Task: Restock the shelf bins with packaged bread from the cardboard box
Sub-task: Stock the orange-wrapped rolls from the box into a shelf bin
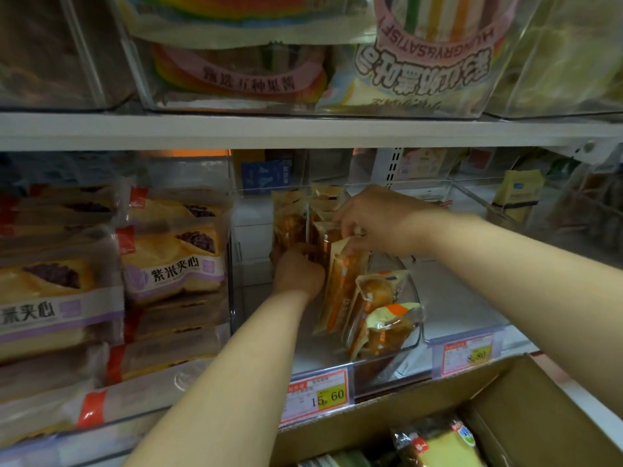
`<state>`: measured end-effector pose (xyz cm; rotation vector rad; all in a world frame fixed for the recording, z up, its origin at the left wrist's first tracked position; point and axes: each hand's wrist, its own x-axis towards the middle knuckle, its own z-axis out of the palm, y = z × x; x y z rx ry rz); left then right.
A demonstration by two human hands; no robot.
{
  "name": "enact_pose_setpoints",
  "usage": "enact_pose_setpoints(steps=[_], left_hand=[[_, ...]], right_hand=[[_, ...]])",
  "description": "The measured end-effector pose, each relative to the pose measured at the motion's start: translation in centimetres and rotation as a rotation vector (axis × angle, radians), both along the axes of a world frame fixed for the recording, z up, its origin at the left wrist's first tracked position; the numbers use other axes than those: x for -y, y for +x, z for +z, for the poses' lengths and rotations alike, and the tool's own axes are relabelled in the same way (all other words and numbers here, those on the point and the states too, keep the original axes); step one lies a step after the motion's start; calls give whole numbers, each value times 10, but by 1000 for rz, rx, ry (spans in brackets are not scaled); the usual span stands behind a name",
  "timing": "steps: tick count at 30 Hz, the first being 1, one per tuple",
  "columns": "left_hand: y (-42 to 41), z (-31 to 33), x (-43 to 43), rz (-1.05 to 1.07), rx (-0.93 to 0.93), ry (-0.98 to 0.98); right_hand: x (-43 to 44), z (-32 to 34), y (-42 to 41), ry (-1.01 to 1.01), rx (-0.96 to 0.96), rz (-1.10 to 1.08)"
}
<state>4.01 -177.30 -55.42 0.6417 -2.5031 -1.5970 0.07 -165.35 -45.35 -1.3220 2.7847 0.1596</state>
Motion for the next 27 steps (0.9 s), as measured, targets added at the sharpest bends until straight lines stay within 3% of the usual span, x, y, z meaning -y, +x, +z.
enact_pose_setpoints(steps=[10, 13, 16, 19, 21, 24, 27], left_hand=[[8, 4, -3, -307, 123, -172], [8, 2, -1, -366, 165, -241], [8, 4, 1, -420, 170, -372], [12, 11, 2, -494, 212, -457], [15, 16, 4, -545, 288, -485], [19, 15, 4, -565, 390, -509], [18, 6, 2, -500, 338, -525]], right_hand=[[-12, -8, 4, -3, -15, -41], [-25, 3, 18, -162, -29, -22], [-49, 18, 39, -336, 95, -16], [-72, 21, 62, -143, 250, -61], [-79, 7, 69, -24, 180, -50], [-82, -12, 69, -112, 101, -42], [-86, -9, 65, -253, 127, -50]])
